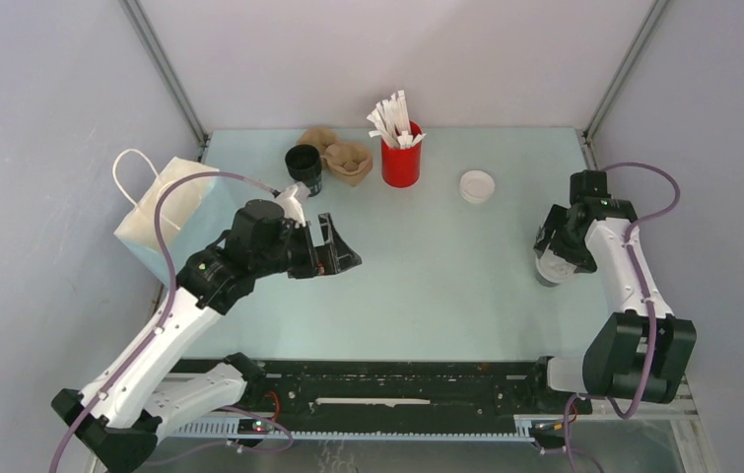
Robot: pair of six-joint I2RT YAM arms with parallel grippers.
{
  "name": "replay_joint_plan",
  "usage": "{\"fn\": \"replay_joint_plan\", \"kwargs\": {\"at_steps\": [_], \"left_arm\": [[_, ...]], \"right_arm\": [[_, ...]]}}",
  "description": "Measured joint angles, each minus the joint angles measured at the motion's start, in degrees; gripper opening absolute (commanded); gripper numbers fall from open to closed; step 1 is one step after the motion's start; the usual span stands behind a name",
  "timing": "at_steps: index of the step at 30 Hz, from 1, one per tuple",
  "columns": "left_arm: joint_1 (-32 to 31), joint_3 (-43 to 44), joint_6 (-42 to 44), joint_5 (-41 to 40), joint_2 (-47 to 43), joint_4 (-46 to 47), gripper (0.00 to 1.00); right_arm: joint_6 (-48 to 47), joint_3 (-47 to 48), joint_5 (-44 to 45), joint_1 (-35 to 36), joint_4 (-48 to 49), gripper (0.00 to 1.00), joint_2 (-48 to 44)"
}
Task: Pack the takeout coffee
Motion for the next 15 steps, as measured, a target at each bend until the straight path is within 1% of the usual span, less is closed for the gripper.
{"fn": "replay_joint_plan", "kwargs": {"at_steps": [4, 9, 15], "left_arm": [[0.1, 3.7, 0.5, -1.7, 0.0, -2.6, 1.00], [0.2, 10.4, 1.6, -5.5, 0.1, -7.0, 1.00], [1.5, 16.4, 2.8, -8.5, 1.9, -9.8, 1.00]], "right_arm": [[0.2, 0.0, -1.4, -2.6, 0.9, 0.86, 1.1], [0.2, 0.0, -2.8, -3.0, 1.3, 0.89, 2.8], [0.2, 0.0, -4.0, -3.0, 1.6, 0.99, 3.4]]}}
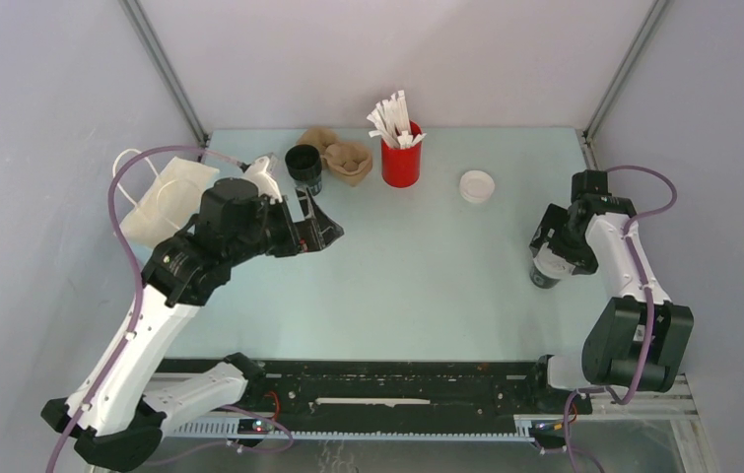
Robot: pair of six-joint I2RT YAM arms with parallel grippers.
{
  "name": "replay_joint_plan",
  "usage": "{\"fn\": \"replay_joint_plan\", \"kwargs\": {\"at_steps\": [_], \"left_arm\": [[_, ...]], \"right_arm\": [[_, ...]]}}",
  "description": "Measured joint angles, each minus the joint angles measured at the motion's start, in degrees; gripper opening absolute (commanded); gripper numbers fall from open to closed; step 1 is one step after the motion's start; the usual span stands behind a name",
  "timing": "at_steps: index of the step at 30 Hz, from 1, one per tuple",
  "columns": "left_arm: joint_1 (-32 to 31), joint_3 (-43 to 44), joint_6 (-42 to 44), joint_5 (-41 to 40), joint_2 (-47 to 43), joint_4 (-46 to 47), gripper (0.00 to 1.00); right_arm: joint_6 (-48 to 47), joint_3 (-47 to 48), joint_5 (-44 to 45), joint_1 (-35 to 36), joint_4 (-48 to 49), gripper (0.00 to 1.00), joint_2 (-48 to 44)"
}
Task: Pack the takeout coffee
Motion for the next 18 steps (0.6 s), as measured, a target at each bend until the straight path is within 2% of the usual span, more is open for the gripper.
{"fn": "replay_joint_plan", "kwargs": {"at_steps": [9, 13, 18], "left_arm": [[1.1, 1.5, 0.6, -0.7, 3.3, -0.5, 1.00], [1.2, 1.5, 0.8, -0.7, 4.5, -0.4, 0.98], [1.2, 2.1, 5.1, -3.0, 9.1, 0.3, 0.93]], "right_arm": [[-0.1, 0.2, -0.3, 0.0, -0.8, 1.00, -1.0], [-0.2, 3.7, 0.0, 1.0, -3.1, 1.00, -2.5], [-0.1, 12.1, -1.3, 9.3, -4.3, 1.00, -5.7]]}}
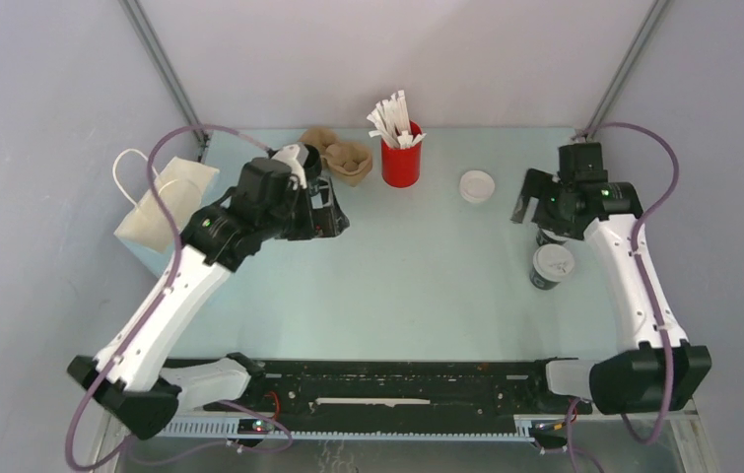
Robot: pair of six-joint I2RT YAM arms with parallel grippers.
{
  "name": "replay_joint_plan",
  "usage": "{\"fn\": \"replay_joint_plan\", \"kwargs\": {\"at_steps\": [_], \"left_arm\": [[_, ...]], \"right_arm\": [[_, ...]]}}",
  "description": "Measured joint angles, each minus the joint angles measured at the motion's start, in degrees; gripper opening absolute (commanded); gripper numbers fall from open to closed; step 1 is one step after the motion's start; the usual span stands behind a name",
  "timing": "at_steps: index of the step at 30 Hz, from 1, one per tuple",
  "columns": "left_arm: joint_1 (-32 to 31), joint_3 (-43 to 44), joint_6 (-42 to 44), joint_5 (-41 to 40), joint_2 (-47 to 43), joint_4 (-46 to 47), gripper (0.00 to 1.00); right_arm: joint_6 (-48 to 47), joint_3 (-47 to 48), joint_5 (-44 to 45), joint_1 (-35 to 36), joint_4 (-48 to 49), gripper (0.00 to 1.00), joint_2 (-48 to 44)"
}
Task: Pack the takeout coffee
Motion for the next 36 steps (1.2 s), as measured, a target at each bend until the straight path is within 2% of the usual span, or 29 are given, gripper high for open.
{"fn": "replay_joint_plan", "kwargs": {"at_steps": [6, 9, 14, 20, 25, 31, 36], "left_arm": [[0.0, 5.3, 11.3, -7.8, 13.2, 2.0, 0.87], [0.3, 8.3, 18.9, -10.1, 21.3, 6.1, 0.87], [2.5, 13.4, 27.6, -8.5, 33.4, 13.4, 0.77], [5.6, 26.5, 37.0, -3.7, 49.0, 19.1, 0.67], [7.5, 29.8, 42.0, 0.4, 55.3, 22.9, 0.63], [9.6, 31.0, 46.2, 3.6, 60.2, 25.5, 0.63], [10.3, 32.3, 47.7, 4.8, 63.5, 26.6, 0.56]], "right_arm": [[2.0, 4.3, -7.8, 14.4, 0.0, 0.99, -2.4], [3.1, 4.3, -10.6, 18.6, -0.9, 0.99, -2.4], [3.5, 4.3, -13.2, 18.4, -3.7, 0.99, -2.9], [3.5, 4.3, -14.2, 17.2, -5.5, 0.99, -4.0], [3.5, 4.1, -14.2, 16.6, -5.7, 0.99, -6.0], [3.5, 1.7, -13.6, 16.5, -6.2, 0.99, -9.1], [3.5, 1.4, -13.3, 16.1, -6.2, 0.99, -9.1]]}}
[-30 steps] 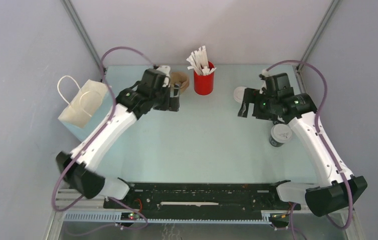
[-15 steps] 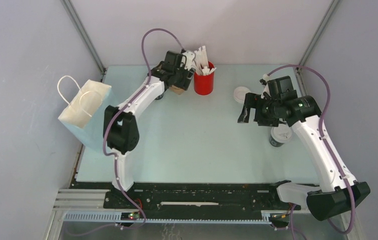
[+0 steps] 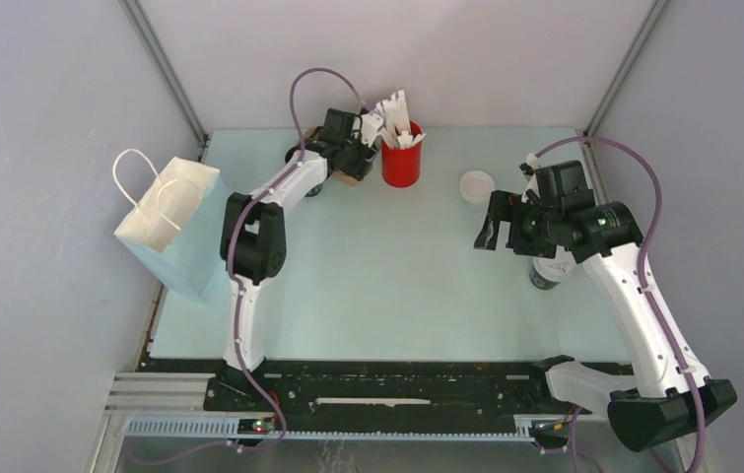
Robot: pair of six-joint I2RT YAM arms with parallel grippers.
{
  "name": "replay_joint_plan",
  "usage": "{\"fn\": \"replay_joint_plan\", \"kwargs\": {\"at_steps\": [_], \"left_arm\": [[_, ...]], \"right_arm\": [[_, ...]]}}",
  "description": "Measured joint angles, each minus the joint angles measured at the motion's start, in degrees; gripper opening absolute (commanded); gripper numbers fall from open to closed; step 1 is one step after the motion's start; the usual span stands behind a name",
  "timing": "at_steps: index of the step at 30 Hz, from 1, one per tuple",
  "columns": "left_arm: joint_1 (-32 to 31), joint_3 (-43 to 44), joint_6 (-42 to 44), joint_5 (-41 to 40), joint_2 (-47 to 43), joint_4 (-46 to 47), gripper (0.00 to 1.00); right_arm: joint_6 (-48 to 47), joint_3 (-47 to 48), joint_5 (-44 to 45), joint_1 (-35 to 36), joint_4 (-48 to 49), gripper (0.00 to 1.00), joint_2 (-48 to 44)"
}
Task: Pack the takeout coffee
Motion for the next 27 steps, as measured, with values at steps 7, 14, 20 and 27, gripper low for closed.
{"fn": "replay_joint_plan", "kwargs": {"at_steps": [7, 14, 20, 27], "left_arm": [[0.0, 3.3, 0.3, 1.6, 4.0, 0.1, 0.50], [0.0, 4.4, 0.1, 2.0, 4.3, 0.1, 0.50], [0.4, 5.0, -1.6, 3.0, 5.0, 0.1, 0.44], [1.9, 6.3, -4.4, 6.0, 6.5, 0.1, 0.40]], "right_arm": [[0.0, 0.0, 0.4, 0.0, -0.1, 0.99, -0.1], [0.0, -0.1, 0.7, 0.0, -0.1, 0.99, -0.2], [-0.1, -0.7, 0.7, 0.0, -0.2, 0.99, -0.2], [-0.4, -0.7, 0.7, 0.0, -0.2, 0.99, -0.3]]}}
